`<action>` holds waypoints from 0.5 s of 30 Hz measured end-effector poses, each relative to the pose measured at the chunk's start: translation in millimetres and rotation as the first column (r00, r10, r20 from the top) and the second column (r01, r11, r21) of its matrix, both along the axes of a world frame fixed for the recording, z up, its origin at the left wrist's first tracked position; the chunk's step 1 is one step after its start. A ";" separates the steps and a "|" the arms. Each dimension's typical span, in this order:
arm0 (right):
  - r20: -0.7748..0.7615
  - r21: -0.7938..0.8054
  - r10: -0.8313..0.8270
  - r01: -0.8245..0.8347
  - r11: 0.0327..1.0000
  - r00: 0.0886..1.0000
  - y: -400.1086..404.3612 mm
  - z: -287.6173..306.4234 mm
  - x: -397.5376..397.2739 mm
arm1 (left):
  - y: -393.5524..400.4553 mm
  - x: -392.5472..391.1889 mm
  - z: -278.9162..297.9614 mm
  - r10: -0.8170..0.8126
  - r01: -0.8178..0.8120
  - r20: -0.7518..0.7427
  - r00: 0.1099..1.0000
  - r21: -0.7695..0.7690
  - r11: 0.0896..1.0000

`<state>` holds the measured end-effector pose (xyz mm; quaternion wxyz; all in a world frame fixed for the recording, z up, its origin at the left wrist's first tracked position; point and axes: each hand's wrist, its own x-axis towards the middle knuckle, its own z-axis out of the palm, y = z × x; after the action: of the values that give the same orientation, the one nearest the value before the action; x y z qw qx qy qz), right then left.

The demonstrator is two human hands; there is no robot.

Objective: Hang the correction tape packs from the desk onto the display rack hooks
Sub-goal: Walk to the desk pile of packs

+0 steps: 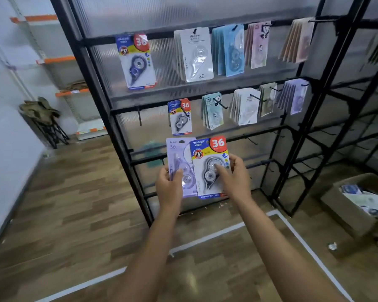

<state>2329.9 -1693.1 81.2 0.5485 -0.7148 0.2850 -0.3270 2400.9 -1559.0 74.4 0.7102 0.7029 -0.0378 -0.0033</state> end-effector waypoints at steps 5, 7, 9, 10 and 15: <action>-0.015 0.031 0.066 -0.065 0.997 0.998 -34.9 3.4 52.7 | -33.5 47.1 2.3 0.095 -0.096 0.024 0.995 0.024 0.995; -0.032 0.039 0.111 -0.110 0.993 0.993 -49.1 3.8 73.2 | -47.0 63.8 0.9 0.145 -0.146 0.030 0.989 0.028 0.989; -0.039 0.064 0.164 -0.161 0.985 0.986 -64.5 1.8 93.2 | -59.7 76.8 -1.5 0.189 -0.190 0.032 0.982 0.031 0.981; -0.036 0.071 0.193 -0.191 0.979 0.980 -72.3 0.7 102.8 | -66.0 82.6 -2.5 0.212 -0.213 0.028 0.977 0.029 0.977; -0.049 0.095 0.318 -0.313 0.945 0.947 -101.0 0.5 147.7 | -91.1 107.0 -1.8 0.322 -0.322 0.017 0.947 -0.008 0.947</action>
<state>2477.5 -1794.1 81.7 0.6146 -0.7370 0.1980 -0.1996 2508.0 -1650.1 72.6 0.7029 0.6977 0.0710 0.1188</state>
